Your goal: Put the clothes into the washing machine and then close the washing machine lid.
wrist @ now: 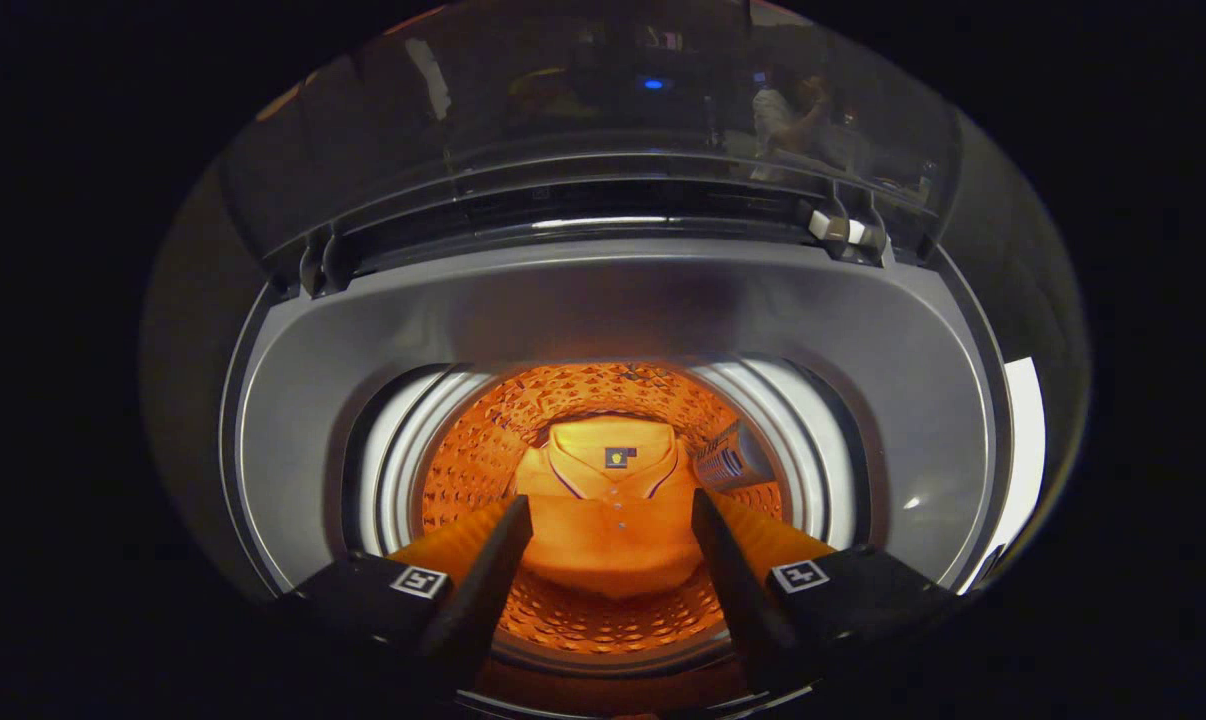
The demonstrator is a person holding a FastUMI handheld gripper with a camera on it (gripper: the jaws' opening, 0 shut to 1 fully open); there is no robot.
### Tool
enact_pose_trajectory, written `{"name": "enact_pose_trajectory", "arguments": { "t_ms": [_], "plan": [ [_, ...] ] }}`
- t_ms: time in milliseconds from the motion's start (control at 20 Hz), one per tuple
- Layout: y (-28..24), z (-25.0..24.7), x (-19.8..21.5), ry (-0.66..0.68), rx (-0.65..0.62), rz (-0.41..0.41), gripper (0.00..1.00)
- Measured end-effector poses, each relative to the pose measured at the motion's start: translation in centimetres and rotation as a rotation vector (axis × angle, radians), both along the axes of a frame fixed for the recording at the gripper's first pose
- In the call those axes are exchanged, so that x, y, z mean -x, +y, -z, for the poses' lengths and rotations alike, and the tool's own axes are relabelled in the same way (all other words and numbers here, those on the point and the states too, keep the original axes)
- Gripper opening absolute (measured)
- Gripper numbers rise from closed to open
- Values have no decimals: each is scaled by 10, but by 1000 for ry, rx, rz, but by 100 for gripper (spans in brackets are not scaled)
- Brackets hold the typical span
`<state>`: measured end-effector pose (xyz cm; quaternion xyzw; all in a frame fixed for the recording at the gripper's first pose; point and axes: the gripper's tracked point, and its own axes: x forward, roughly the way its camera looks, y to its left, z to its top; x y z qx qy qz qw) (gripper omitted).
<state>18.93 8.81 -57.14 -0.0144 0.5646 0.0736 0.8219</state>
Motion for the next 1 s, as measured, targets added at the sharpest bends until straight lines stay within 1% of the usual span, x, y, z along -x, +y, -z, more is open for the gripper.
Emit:
{"name": "enact_pose_trajectory", "arguments": {
  "t_ms": [50, 300, 550, 800, 1000],
  "plan": [
    [0, -1, 0, -1, -1, 2, 100],
    [-1, -6, 0, -23, -4, 3, 99],
    [4, -20, 2, -80, -41, 8, 100],
    [8, -55, 0, -191, -62, 21, 100],
    [9, -106, -5, -317, -91, 57, 100]
  ]
}}
